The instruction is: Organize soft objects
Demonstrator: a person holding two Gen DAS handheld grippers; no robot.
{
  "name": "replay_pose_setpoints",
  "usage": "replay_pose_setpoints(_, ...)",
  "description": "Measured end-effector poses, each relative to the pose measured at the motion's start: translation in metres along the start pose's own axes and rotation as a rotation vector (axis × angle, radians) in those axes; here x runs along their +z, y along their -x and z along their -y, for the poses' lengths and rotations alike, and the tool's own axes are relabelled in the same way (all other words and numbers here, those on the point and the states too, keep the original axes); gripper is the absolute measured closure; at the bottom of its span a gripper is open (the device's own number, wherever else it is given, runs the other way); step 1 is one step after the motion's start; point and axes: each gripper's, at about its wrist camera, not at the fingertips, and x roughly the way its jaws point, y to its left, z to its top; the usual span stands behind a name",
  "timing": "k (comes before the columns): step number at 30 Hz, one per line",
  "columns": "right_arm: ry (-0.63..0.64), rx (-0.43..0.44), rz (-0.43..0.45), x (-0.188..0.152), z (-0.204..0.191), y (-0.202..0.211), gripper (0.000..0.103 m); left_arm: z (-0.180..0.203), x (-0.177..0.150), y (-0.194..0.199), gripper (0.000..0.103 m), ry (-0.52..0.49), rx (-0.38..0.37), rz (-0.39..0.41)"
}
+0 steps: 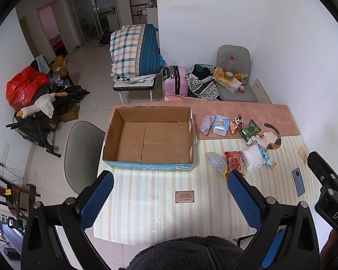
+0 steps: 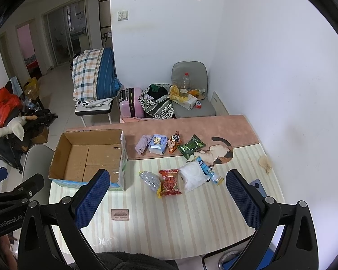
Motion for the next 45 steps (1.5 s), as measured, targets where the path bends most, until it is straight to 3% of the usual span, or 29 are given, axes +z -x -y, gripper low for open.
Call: replay_pose_setpoints(45, 0.003, 0.009, 0.019, -0.008, -0.002, 0.012, 0.000, -0.003, 0.005, 0.012, 0.001, 0.004, -0.007, 0.016)
